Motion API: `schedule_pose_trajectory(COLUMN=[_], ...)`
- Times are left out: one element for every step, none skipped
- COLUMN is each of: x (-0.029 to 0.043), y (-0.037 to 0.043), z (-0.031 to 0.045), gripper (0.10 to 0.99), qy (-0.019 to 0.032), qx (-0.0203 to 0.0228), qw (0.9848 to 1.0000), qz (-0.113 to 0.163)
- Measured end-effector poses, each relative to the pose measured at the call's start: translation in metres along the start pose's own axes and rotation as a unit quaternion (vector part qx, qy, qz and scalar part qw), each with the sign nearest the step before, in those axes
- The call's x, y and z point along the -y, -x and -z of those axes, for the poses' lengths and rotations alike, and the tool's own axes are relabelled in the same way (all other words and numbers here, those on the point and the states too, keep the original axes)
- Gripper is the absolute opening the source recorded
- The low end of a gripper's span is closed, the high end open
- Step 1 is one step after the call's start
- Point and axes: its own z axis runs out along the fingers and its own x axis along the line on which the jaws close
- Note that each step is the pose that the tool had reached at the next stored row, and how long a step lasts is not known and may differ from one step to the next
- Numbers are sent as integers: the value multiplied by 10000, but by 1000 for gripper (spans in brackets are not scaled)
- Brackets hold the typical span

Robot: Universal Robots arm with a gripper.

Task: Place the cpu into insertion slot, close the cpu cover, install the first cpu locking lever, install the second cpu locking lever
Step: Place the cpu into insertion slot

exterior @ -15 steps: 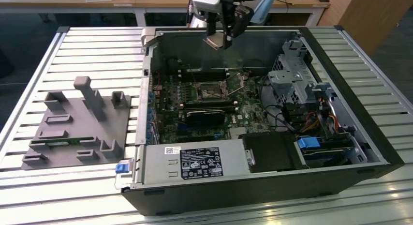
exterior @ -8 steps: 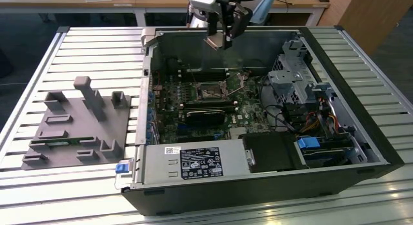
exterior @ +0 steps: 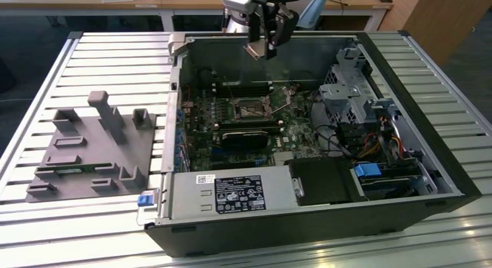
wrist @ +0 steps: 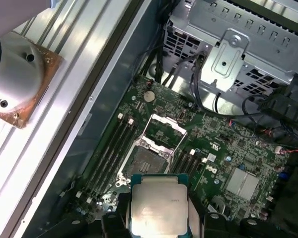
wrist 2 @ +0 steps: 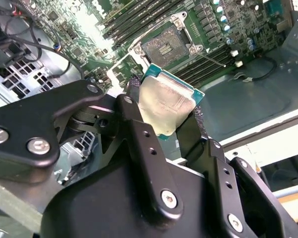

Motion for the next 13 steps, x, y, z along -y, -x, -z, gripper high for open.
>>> schedule_pose_trajectory(x=[0,0,0,0,0,0,0,0,0,0,0,0,0], y=[0,0,0,0,0,0,0,0,0,0,0,0,0], z=[0,-1,-1,-2,-2,-2,-3,-3,-4,-4,-5,-6,-6], gripper=[541,541,541,541,541,541,541,541,541,541,541,541,541], qy=[1,2,3,4,5,6,7,7,8,9,10,11,12], qx=[5,9,13,17,22,27,31,35,39,44,48,52,57], qw=[10000,10000,9999,9998,9997,9996,9994,9992,9990,9988,9986,9983,9980], qz=[-53,-99,-147,-195,-243,-294,-340,-389,-436,-487,-535,-582,-630])
